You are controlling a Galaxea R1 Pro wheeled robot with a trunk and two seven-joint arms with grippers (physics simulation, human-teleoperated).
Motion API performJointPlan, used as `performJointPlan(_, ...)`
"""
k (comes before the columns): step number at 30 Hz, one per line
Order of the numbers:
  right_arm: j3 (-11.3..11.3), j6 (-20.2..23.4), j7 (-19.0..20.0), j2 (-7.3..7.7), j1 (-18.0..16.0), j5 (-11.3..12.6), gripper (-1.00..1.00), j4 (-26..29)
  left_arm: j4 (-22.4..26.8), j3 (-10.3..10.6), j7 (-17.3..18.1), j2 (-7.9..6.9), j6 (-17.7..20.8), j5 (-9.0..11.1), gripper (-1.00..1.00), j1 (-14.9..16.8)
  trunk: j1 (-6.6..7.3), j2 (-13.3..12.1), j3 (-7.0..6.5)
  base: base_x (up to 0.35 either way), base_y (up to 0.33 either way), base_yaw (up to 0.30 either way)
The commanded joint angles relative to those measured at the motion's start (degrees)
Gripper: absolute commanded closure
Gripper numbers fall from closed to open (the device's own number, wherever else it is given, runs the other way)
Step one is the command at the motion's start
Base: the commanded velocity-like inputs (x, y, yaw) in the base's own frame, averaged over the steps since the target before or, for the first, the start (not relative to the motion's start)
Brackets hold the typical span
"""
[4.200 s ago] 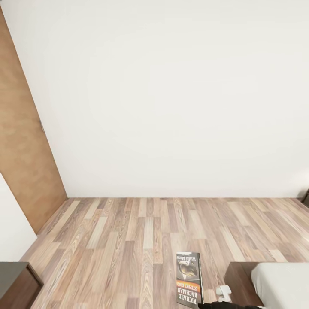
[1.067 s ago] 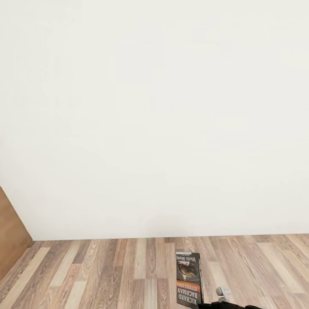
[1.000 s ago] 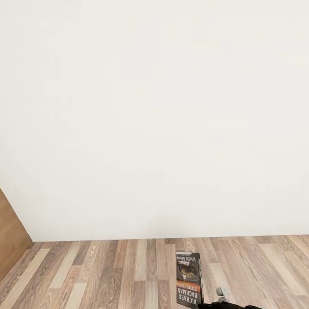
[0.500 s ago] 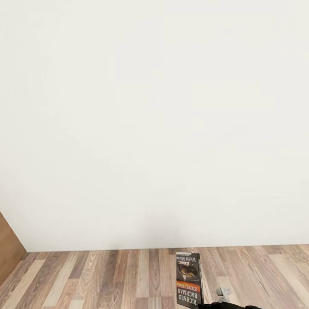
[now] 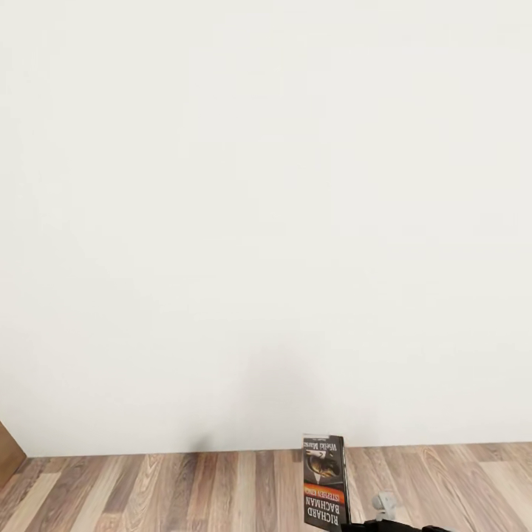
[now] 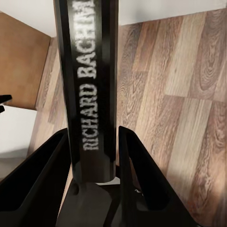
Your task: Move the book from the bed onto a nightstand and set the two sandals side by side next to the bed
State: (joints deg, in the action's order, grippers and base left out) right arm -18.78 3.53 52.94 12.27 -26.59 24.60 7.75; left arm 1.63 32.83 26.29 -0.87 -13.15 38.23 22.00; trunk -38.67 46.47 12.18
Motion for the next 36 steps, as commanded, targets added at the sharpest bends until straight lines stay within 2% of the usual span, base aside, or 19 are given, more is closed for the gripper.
performJointPlan(1,-0.2,0.4,0.1,0.03,0.0,0.7,1.0,0.1,0.0,0.5,0.2,-0.01,-0.2,0.4,-1.0,0.0,-0.04,0.1,0.08,0.332,0.0,0.0)
performJointPlan(10,-0.2,0.4,0.1,0.03,0.0,0.7,1.0,0.1,0.0,0.5,0.2,-0.01,-0.2,0.4,-1.0,0.1,-0.04,0.1,0.08,0.302,0.0,-0.031)
performJointPlan(25,-0.2,0.4,0.1,0.04,0.0,0.7,1.0,0.0,0.0,0.5,0.2,-0.01,-0.2,0.4,-1.0,0.1,-0.04,0.1,0.08,0.031,0.0,-0.268)
performJointPlan(36,-0.2,0.4,0.2,0.04,0.0,0.7,1.0,0.1,0.0,0.5,0.2,-0.01,-0.2,0.4,-1.0,0.0,-0.04,0.1,0.08,0.298,0.0,-0.073)
